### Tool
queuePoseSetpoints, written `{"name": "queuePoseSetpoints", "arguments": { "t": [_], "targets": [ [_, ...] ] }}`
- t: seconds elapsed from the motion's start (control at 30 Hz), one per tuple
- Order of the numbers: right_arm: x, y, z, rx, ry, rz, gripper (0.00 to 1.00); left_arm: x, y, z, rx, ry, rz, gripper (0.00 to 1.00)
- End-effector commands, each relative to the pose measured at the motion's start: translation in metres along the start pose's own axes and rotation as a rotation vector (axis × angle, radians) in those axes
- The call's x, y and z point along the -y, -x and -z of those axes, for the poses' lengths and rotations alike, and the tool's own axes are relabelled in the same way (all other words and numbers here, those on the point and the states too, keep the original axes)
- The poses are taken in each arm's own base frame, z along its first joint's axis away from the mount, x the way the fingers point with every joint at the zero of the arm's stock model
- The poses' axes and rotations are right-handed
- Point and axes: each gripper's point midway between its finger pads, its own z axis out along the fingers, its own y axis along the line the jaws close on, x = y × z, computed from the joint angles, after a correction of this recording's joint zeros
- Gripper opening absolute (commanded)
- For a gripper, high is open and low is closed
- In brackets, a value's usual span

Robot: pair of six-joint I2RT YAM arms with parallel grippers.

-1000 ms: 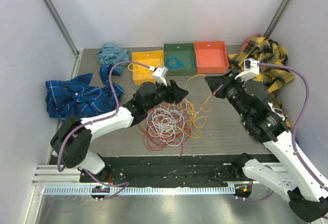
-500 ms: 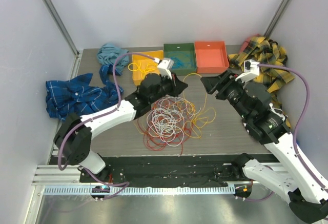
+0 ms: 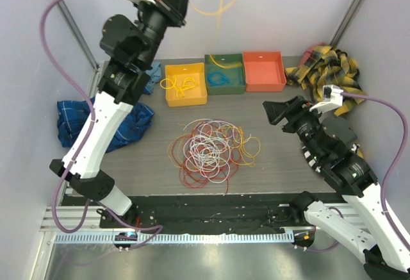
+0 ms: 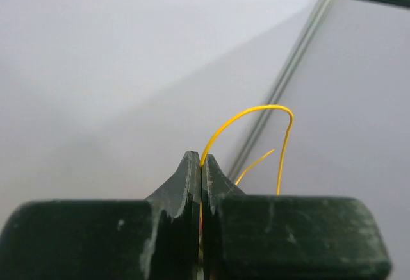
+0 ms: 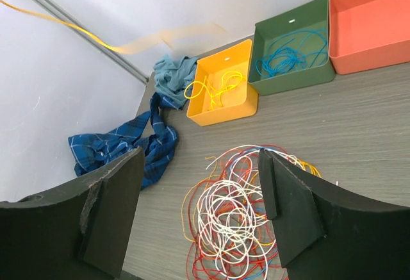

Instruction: Untangle the cables

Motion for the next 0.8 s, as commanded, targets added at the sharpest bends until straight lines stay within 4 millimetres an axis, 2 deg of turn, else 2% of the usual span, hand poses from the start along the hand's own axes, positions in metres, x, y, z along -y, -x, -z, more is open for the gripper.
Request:
{"name": "queuePoseSetpoints", "arguments": {
  "t": [0.0,0.13,0.2,0.27,0.4,0.47,0.5,0.77],
  "targets": [
    [0.009,0.003,0.008,0.023,-0.026,0.036,0.79,-0.043,0.009,-0.017,0.006,0.162,-0.107,0.0],
    [0.016,0.005,0.015,0.036,-0.043,0.055,0.79,-0.084,0.032,-0.027,0.088,0.289,-0.166,0.0],
    [0.018,0.004,0.017,0.035,-0.047,0.06,0.79,-0.106,0.033,-0.03,0.1,0.34,-0.187,0.0],
    [0.022,0.001,0.016,0.033,-0.058,0.069,0.78,-0.12,0.032,-0.032,0.109,0.38,-0.198,0.0],
    [0.03,-0.006,0.014,0.022,-0.079,0.087,0.78,-0.151,0.006,-0.041,0.07,0.443,-0.24,0.0],
    [0.032,-0.009,0.01,0.016,-0.087,0.105,0.78,-0.16,-0.002,-0.044,0.062,0.46,-0.253,0.0],
    [0.034,-0.01,0.009,0.014,-0.092,0.113,0.78,-0.17,-0.012,-0.047,0.045,0.475,-0.263,0.0],
    [0.043,-0.022,0.001,-0.011,-0.117,0.157,0.78,-0.207,-0.053,-0.056,-0.021,0.527,-0.277,0.0]
  ]
}}
